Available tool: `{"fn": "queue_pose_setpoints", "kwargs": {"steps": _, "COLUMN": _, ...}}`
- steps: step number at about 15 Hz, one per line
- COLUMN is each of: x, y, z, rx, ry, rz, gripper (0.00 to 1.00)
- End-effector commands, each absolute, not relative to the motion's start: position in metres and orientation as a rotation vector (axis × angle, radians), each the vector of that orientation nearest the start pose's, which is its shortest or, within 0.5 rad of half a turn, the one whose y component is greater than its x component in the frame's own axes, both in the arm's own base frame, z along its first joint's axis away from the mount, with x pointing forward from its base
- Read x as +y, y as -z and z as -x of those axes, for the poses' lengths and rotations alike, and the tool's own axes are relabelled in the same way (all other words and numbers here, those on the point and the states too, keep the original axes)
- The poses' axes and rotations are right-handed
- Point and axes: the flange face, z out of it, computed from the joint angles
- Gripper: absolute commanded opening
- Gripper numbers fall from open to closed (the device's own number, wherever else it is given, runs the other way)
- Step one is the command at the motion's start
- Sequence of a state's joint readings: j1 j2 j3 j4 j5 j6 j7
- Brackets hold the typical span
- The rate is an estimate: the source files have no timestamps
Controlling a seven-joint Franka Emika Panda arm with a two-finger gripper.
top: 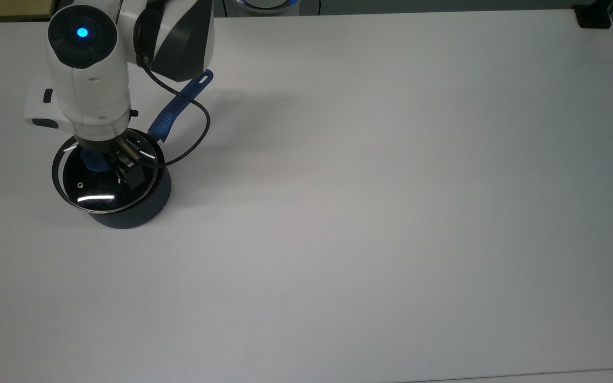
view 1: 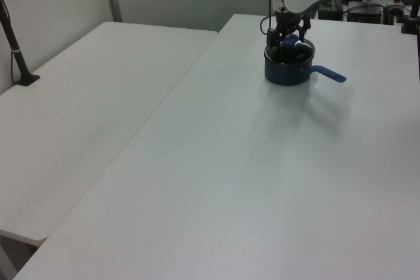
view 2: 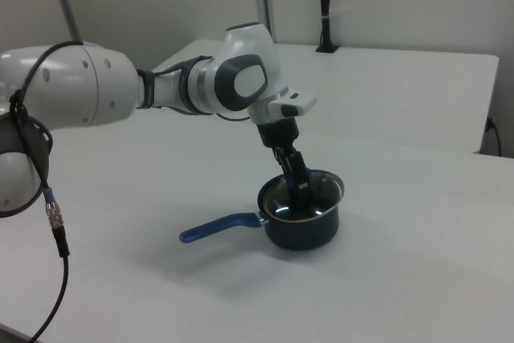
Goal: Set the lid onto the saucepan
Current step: 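Lower the lid onto the saucepan rim and adjust its seating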
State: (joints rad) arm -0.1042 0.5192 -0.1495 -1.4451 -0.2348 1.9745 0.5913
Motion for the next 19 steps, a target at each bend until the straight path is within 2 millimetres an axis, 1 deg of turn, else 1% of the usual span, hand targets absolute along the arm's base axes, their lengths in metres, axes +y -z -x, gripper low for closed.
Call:
{"fn": "queue_pose_setpoints", "kwargs": {"steps": 1, "x": -0.168, "y": -0.398, "z": -0.688, "rx": 1.204, "ry": 0.136, "rz": 3.167, "gripper": 1.0}}
{"fn": "queue_pose_setpoints", "kwargs": {"steps": 5, "x": -0.165, "y": -0.403, "z": -0.688, "rx": 1.199, "ry": 0.145, "rz": 3.159, "gripper": 1.0}}
{"fn": "queue_pose_setpoints", "kwargs": {"steps": 11, "x": -0.159, "y": -0.405, "z": -0.689, "rx": 1.152, "ry": 0.138, "rz": 3.146, "gripper": 1.0}}
{"fn": "queue_pose_setpoints", "kwargs": {"steps": 15, "x": -0.158, "y": -0.413, "z": -0.688, "rx": 1.118, "ry": 0.144, "rz": 3.124, "gripper": 1.0}}
{"fn": "queue_pose_setpoints", "kwargs": {"steps": 19, "x": -0.158, "y": -0.414, "z": -0.688, "rx": 1.118, "ry": 0.147, "rz": 3.124, "gripper": 1.0}}
